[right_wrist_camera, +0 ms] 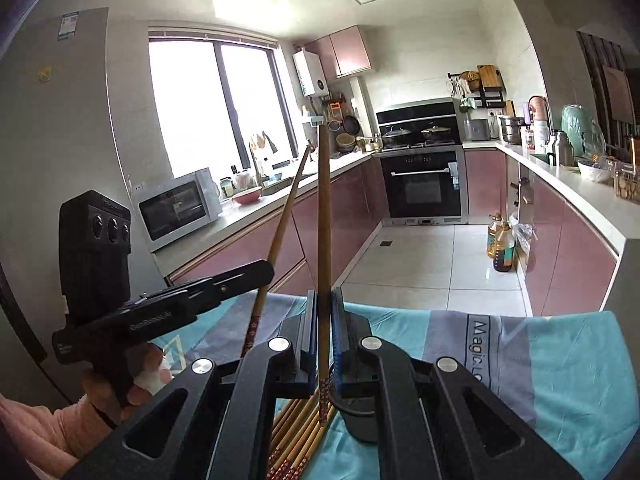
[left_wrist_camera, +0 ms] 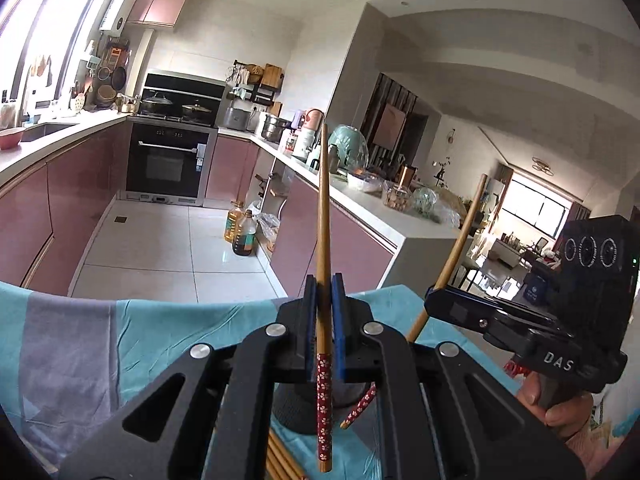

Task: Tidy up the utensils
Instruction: 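Lift the left tool's chopstick into the mesh cup while the right tool inserts its chopstick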

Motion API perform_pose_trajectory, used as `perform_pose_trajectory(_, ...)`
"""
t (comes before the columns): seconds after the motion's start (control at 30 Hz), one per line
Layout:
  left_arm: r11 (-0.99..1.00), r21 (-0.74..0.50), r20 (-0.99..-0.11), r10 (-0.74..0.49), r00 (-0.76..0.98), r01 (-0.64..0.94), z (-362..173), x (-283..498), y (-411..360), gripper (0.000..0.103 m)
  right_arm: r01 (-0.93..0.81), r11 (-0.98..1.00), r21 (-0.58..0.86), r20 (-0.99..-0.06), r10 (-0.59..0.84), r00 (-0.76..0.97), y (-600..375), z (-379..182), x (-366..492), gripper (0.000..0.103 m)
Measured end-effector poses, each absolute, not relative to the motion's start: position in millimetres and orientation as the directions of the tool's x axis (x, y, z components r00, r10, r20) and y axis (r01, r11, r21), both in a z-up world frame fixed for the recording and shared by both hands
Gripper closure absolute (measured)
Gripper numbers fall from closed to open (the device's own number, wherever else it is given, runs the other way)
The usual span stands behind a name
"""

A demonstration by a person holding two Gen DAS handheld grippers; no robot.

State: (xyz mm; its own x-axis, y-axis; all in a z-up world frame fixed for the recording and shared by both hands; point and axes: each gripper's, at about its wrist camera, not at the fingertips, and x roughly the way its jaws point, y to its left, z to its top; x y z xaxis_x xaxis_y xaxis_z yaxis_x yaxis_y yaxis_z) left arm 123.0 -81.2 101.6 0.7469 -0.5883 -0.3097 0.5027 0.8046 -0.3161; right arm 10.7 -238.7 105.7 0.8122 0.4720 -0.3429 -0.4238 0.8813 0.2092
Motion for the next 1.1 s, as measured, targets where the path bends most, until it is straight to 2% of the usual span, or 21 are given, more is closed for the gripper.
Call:
perform_pose_trajectory(0.2,0.814,-0.322,-0.287,-0.570,0.770,0.483,88.1,159.7,-114.9,0.095,-0.377,0.909,0.175,-0.331,0.415,0.847,-245.8,111.4,34.9,0.098)
perform_pose_trajectory(0.4,0.829,-0.316,-0.311,-0.550,0.775,0.461,59.4,187.7,-143.4,0.095,-0.350,0.924,0.156,-0.399,0.383,0.833,-241.4,85.4,58.1,0.098)
perform_pose_trajectory(0.77,0.844,-0.190,-0.484,-0.524,0.700,0.501,7.1,180.6,-159.1,0.095,-0.336,0.922,0.193,-0.565,0.384,0.731,-232.9,41.7,85.8,0.097)
perform_pose_trajectory(0.8,0.848,-0.176,-0.494,-0.515,0.701,0.499,4.5,179.5,-159.0,0.094,-0.328,0.924,0.196,-0.573,0.379,0.727,-232.5,38.3,87.7,0.097)
perform_pose_trajectory(0.9,0.858,-0.149,-0.514,-0.491,0.703,0.491,3.8,176.7,-155.5,0.073,-0.301,0.932,0.203,-0.582,0.362,0.728,-233.2,31.7,89.1,0.095)
perform_pose_trajectory(0.97,0.859,-0.144,-0.508,-0.490,0.709,0.491,8.2,173.3,-148.6,0.071,-0.285,0.937,0.202,-0.578,0.349,0.738,-235.3,30.1,87.0,0.095)
perform_pose_trajectory(1.03,0.865,-0.143,-0.497,-0.484,0.720,0.482,14.6,169.3,-138.2,0.067,-0.272,0.941,0.202,-0.563,0.339,0.753,-237.8,32.0,82.9,0.081)
perform_pose_trajectory(1.1,0.869,-0.159,-0.489,-0.481,0.728,0.468,22.5,163.2,-125.7,0.062,-0.260,0.946,0.196,-0.551,0.325,0.768,-241.6,34.6,79.2,0.078)
